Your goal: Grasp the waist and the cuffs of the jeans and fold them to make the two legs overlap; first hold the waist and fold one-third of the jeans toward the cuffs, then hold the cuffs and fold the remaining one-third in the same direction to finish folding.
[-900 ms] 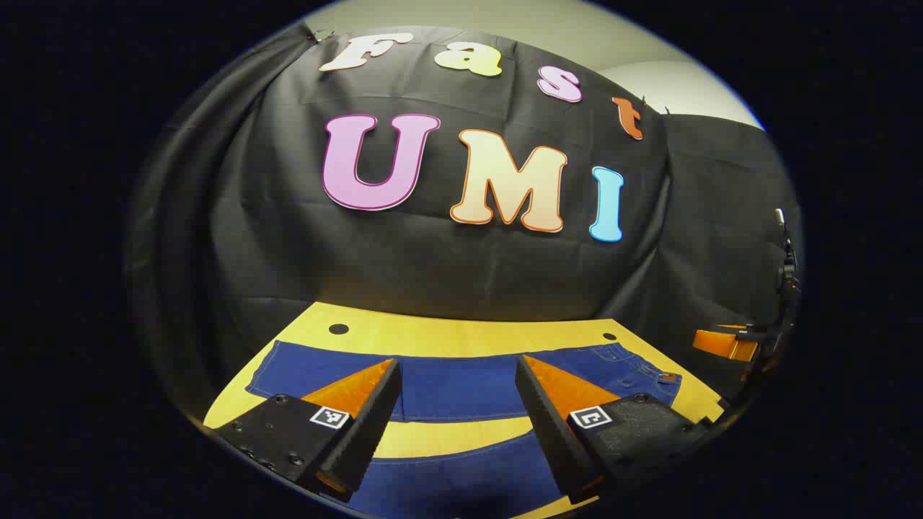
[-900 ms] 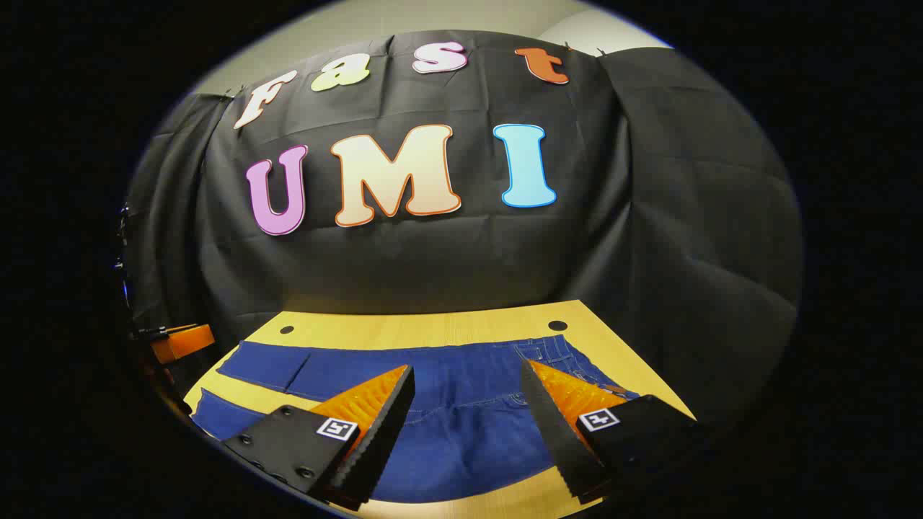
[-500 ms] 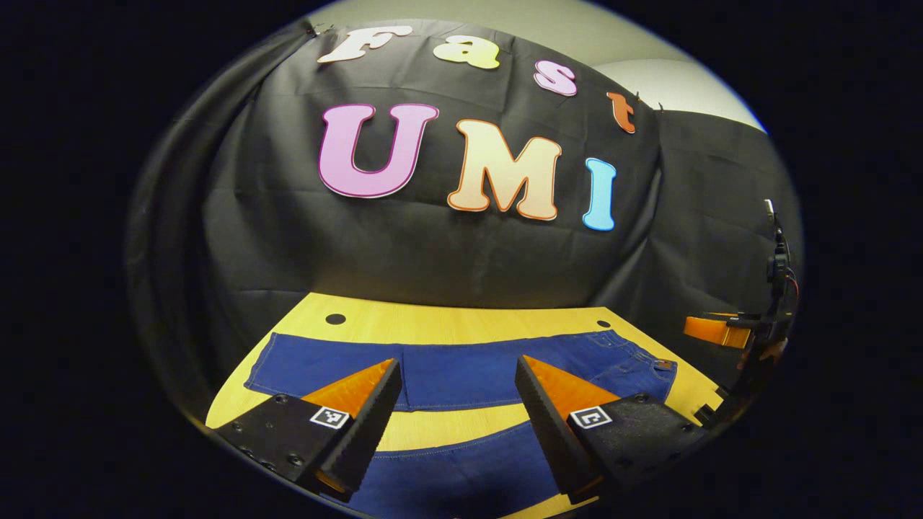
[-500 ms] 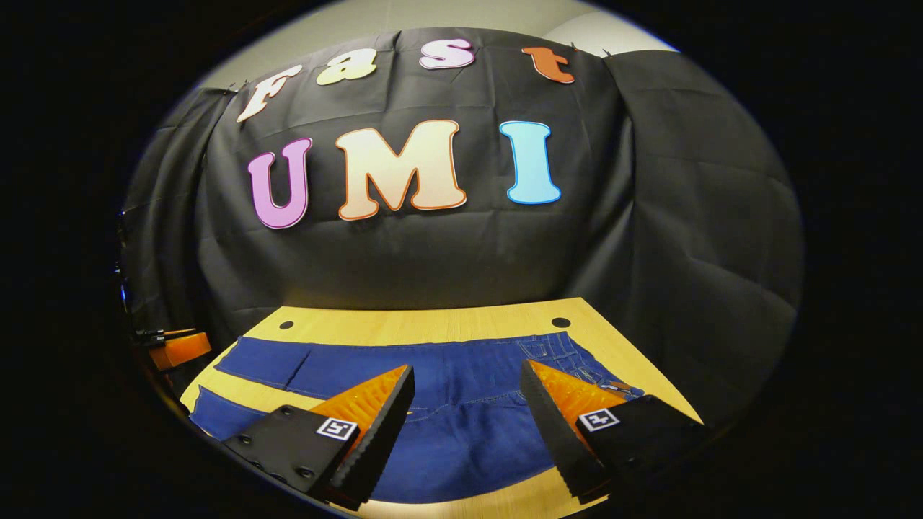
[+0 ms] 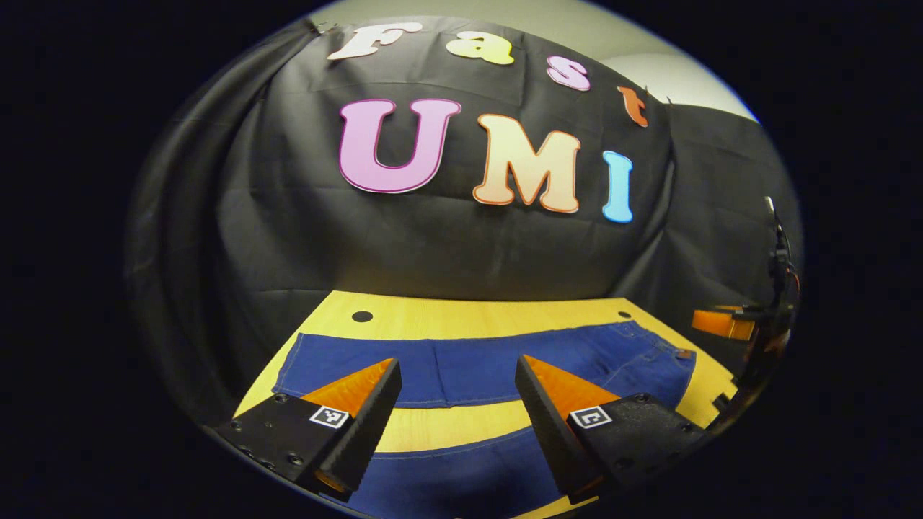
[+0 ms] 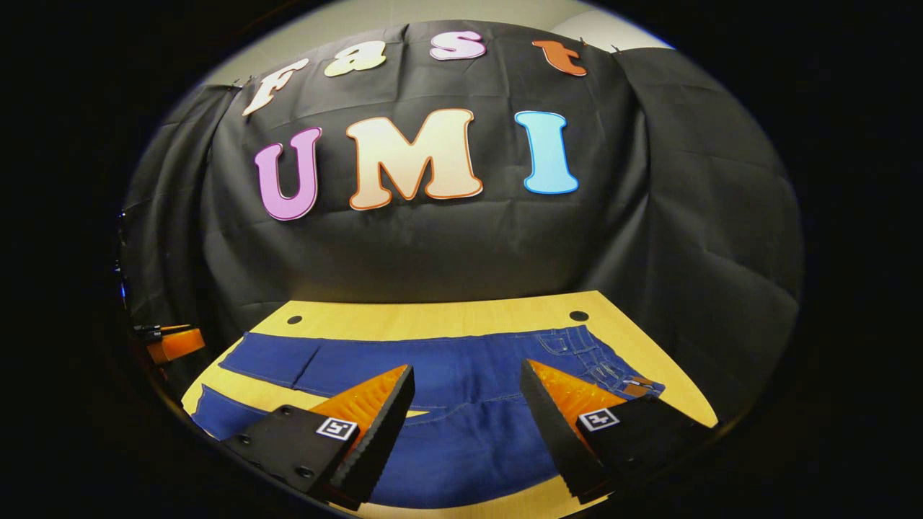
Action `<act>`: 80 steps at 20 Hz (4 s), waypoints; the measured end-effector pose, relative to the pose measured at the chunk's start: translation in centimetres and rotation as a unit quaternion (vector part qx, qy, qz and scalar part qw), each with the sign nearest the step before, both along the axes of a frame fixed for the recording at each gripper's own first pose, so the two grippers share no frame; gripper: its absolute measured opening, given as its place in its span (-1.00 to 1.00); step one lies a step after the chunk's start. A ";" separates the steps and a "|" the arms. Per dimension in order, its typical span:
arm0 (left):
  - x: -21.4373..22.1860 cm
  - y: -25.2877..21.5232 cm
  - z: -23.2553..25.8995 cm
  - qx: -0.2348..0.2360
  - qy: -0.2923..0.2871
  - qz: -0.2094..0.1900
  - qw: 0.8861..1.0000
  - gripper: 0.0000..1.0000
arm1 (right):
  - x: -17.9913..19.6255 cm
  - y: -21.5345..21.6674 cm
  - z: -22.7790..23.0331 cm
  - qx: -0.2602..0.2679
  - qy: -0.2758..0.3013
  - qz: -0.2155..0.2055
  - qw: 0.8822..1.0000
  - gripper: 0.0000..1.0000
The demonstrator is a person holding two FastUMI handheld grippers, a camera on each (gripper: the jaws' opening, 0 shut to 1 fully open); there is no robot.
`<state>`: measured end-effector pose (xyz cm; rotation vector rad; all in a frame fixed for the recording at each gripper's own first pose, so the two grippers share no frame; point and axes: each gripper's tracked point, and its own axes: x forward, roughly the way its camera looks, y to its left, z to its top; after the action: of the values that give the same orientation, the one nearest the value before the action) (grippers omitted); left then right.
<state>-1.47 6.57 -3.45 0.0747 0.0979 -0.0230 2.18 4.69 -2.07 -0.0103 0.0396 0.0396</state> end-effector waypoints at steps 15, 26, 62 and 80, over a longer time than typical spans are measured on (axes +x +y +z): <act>-12.4 0.6 -16.9 0.207 0.298 -0.295 0.884 0.87 | -0.8 -0.4 -2.7 -0.006 0.036 -0.010 0.999 0.91; -15.4 4.8 -22.7 0.257 0.401 -0.306 0.824 0.87 | -0.8 -1.8 -4.8 -0.021 0.059 -0.007 0.998 0.91; -12.2 6.1 -24.1 0.239 0.484 -0.245 0.805 -0.99 | -1.2 -13.4 -18.0 -0.341 0.296 0.229 0.862 0.87; -11.9 6.3 -24.3 0.232 0.473 -0.206 0.824 -0.99 | -0.6 -12.6 -23.9 -0.406 0.401 0.343 0.746 0.89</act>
<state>-13.36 12.85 -27.77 0.5750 1.0939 -0.4767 1.56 -7.94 -25.97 -0.8995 0.9303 0.7738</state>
